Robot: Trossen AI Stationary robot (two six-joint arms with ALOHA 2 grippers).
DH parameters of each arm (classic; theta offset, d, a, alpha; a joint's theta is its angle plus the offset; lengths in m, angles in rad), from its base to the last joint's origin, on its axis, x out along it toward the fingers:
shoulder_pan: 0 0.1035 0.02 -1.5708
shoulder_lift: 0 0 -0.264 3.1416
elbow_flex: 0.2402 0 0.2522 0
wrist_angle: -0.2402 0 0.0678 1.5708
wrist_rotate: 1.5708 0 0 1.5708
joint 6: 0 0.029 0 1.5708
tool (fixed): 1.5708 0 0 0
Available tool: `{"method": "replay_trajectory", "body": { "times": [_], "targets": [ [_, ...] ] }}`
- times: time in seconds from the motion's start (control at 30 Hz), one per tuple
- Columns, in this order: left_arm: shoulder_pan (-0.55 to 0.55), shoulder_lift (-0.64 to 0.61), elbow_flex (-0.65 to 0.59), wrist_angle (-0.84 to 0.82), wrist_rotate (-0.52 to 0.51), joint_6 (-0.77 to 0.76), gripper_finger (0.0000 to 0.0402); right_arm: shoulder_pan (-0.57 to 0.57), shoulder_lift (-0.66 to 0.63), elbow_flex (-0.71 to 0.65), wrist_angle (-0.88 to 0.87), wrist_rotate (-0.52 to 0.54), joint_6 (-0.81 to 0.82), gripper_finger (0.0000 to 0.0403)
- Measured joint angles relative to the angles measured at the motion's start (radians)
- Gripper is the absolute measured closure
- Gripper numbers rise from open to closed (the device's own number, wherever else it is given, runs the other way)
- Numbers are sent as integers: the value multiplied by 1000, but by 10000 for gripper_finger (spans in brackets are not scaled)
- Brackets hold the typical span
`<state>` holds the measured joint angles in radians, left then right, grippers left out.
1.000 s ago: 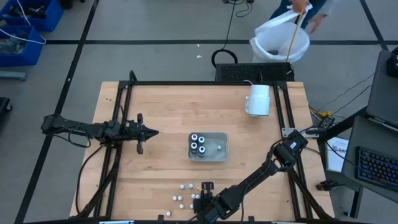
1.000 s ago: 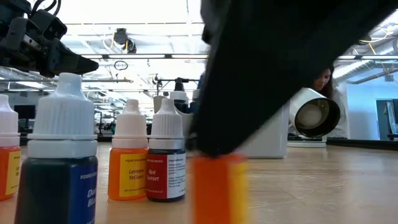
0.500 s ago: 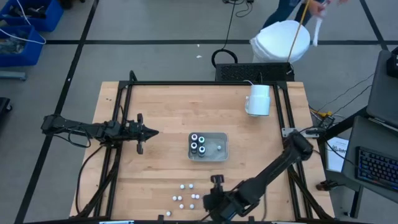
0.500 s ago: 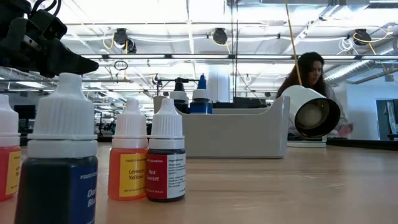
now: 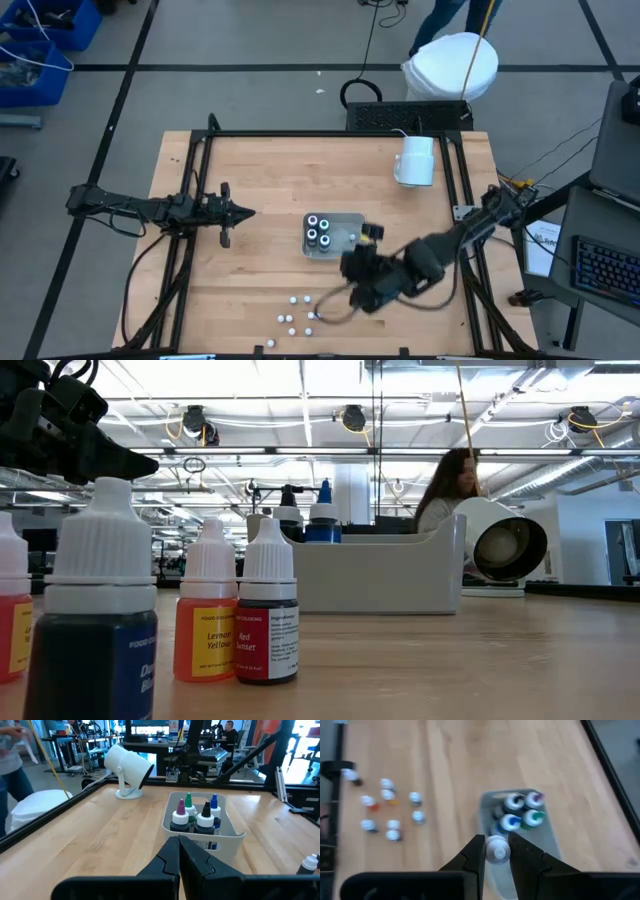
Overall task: Pick & Place food coloring
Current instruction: Put the small orange food coloring into the gray bin
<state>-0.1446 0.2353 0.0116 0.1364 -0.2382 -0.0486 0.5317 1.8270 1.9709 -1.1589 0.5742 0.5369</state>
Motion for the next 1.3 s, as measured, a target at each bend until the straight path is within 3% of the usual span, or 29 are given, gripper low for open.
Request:
{"method": "replay_trajectory", "body": {
  "times": [0.3,0.63,1.3],
  "targets": [
    [0,0,0,-12,0,20,396,-162,-11,-16,-41,-4,-5,344],
    [0,0,0,-12,0,25,396,-259,-7,-238,159,-160,-109,344],
    [0,0,0,-12,0,53,396,-334,-10,-434,399,-213,-158,344]
  ]
}}
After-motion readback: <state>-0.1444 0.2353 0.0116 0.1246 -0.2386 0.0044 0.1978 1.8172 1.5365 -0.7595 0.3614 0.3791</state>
